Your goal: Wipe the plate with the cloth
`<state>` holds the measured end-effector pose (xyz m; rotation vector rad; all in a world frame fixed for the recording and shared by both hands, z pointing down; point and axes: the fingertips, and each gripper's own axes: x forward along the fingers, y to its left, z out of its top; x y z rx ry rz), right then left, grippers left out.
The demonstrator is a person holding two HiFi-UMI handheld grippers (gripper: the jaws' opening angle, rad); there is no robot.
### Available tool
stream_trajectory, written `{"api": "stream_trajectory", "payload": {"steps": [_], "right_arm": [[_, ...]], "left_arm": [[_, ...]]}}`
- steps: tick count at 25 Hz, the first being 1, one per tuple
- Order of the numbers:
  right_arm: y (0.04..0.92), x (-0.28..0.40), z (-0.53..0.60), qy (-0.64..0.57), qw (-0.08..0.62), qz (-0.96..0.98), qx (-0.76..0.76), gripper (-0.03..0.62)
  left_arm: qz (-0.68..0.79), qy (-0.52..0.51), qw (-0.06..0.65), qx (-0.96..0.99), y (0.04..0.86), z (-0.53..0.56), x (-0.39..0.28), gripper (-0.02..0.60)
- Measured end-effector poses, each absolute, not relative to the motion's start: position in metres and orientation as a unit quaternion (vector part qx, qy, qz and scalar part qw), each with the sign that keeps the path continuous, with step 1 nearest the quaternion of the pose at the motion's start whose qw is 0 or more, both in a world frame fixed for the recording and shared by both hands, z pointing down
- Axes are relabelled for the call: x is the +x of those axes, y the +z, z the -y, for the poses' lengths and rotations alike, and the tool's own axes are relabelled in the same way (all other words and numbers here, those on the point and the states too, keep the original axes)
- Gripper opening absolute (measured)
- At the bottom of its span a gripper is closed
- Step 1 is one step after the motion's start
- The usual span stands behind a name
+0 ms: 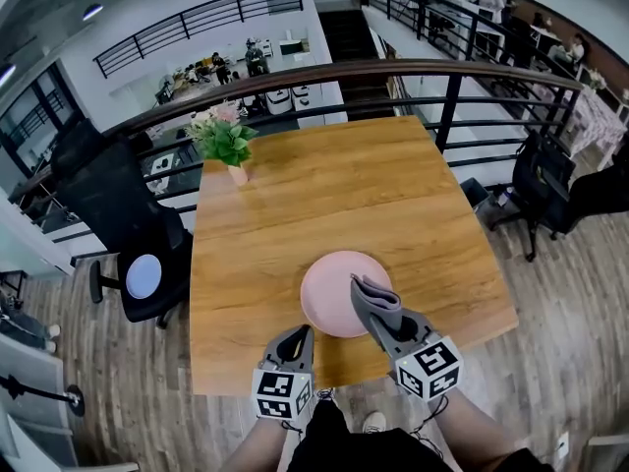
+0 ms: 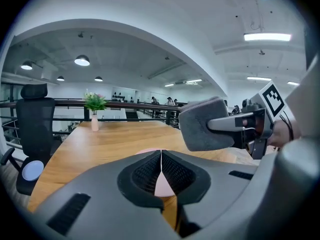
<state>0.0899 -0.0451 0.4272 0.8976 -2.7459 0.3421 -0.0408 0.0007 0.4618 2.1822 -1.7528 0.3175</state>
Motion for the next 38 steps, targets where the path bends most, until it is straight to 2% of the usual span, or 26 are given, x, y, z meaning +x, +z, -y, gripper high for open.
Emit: {"api": "stream_trajectory", "payload": {"steps": [9,12,18,26,38], "right_arm": [[0.453,0.041,0.089,0.129,0.138,0.932,0.31,0.052],[0.465,0.028,0.1,0.135,0.151,0.929,0.309,0.052],[0.492,0.003,0.117,0.141,0.18,0.925,0.303,0.052],[0.524,-0.026,0.13,0.124,0.227,0.921,0.292,0.052],[0.561,-0.053,0.143,0.015,0.327,0.905,0.271,0.052]], "left_arm": [[0.59,0.135,0.211,0.767,0.514,0.051,-0.077,0.028],[0.585,0.145,0.231,0.763,0.534,0.064,-0.086,0.108],[0.576,0.172,0.269,0.753,0.578,0.083,-0.103,0.15],[0.553,0.191,0.315,0.747,0.622,0.1,-0.115,0.155],[0.524,0.202,0.357,0.747,0.648,0.115,-0.113,0.155]]}}
